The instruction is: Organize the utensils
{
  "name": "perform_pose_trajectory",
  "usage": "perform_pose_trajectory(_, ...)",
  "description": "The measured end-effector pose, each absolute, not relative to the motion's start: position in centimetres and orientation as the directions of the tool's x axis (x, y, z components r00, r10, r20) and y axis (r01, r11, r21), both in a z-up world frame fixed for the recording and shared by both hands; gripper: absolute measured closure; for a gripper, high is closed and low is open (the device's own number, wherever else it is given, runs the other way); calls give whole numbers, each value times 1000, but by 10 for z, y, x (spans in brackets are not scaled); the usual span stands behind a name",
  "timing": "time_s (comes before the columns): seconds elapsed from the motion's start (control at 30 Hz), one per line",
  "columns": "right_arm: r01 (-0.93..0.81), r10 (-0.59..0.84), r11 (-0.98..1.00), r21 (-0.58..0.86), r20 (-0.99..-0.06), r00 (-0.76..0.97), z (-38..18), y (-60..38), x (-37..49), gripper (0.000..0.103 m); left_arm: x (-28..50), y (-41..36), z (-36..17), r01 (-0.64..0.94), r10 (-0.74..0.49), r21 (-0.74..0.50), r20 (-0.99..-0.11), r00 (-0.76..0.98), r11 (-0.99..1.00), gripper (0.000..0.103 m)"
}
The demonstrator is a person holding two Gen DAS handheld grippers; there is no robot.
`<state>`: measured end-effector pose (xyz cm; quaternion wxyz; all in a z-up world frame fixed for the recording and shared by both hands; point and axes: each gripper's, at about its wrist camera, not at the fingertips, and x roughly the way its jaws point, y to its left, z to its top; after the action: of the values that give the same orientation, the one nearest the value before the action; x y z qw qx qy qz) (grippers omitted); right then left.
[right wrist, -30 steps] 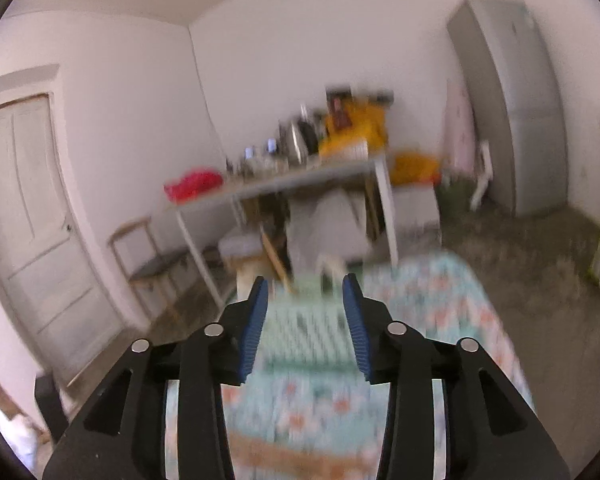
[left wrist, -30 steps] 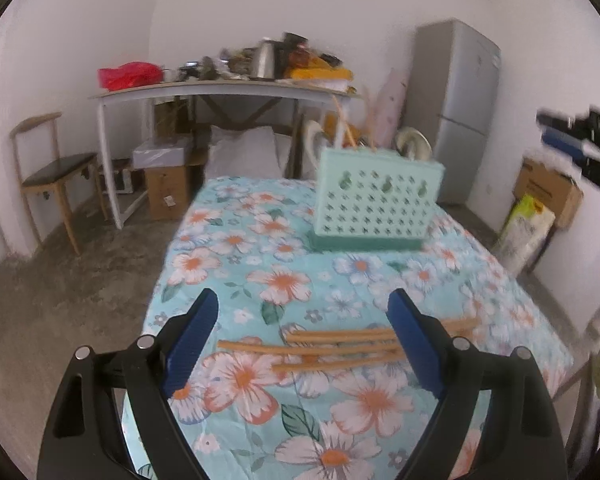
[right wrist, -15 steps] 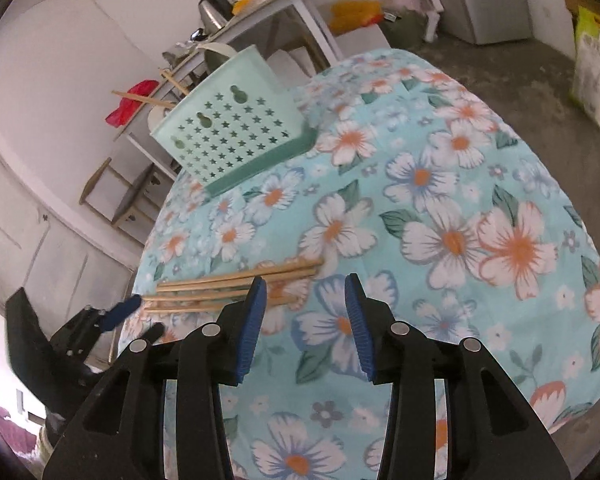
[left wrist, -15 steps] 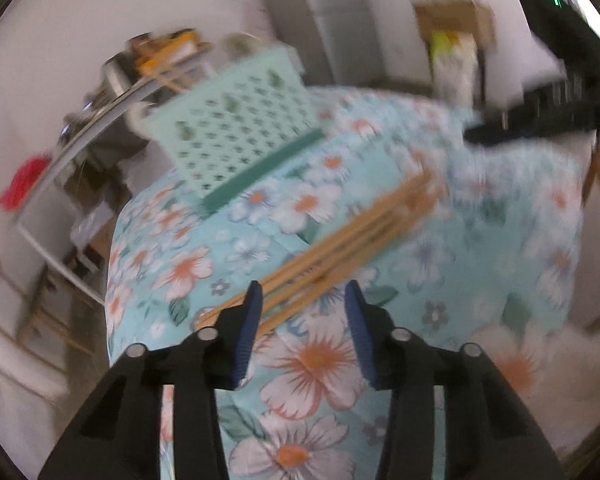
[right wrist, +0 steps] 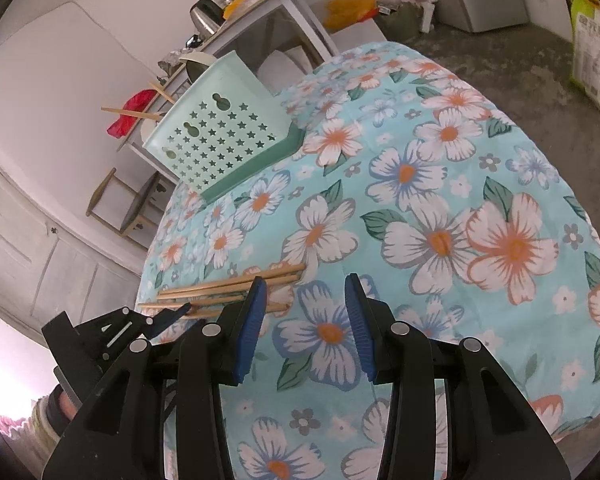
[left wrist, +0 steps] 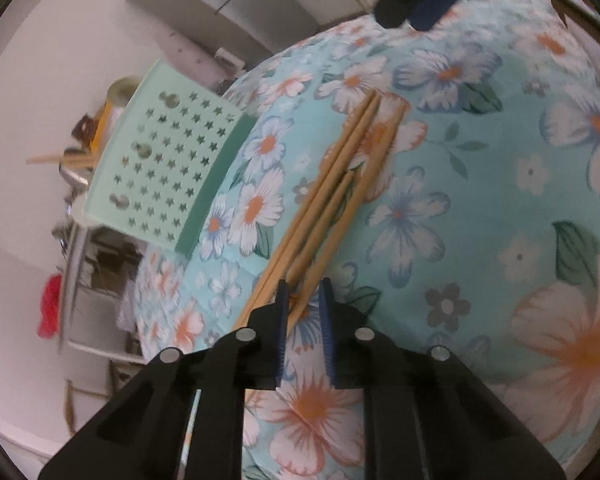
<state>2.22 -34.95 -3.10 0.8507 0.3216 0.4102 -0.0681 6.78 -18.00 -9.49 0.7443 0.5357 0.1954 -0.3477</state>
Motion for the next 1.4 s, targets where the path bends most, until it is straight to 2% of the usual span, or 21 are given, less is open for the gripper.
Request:
perform_pose_trajectory(0.13,387,143,778,495,-739,658,-30,-354,18,63,58,-176,-94,711,-299,692,-657,693,127,92)
perform_pose_trajectory(0.33,395,120,777,491,-731,672,-23,-360,11,63,49,-162,-83,751,-263,643,-707,657,148,92)
perform_pose_trajectory(0.43,398,117,774,492,-730,673,-23,-362,8,63,49,-158,-75,782,-271,598,-734,622,176,84)
perform_pose_trajectory(0.5,400,119,770,497,-728,675,-23,-363,7,63,47,-158,-68,806,-292,557,-752,592,201,73)
perform_pose_trajectory(0.57,401,120,769,499,-728,675,-24,-363,6,63,46,-161,-58,840,-328,489,-774,542,234,69)
perform_pose_trajectory(0.63,400,123,768,500,-728,674,-24,-363,5,63,48,-171,-52,864,-367,438,-783,502,247,68)
perform_pose_trajectory(0.9,399,134,765,506,-730,670,-28,-364,5,63,44,-218,-63,876,-410,458,-776,478,155,69)
perform_pose_trajectory(1.03,399,139,763,509,-732,667,-32,-365,5,63,45,-232,-75,871,-401,481,-782,477,97,73)
perform_pose_trajectory(1.2,406,142,758,510,-737,661,-37,-366,5,63,44,-240,-78,880,-397,469,-795,458,75,89)
perform_pose_trajectory(1.4,406,124,756,514,-721,682,-26,-367,-3,63,41,-233,-64,869,-415,480,-772,482,119,92)
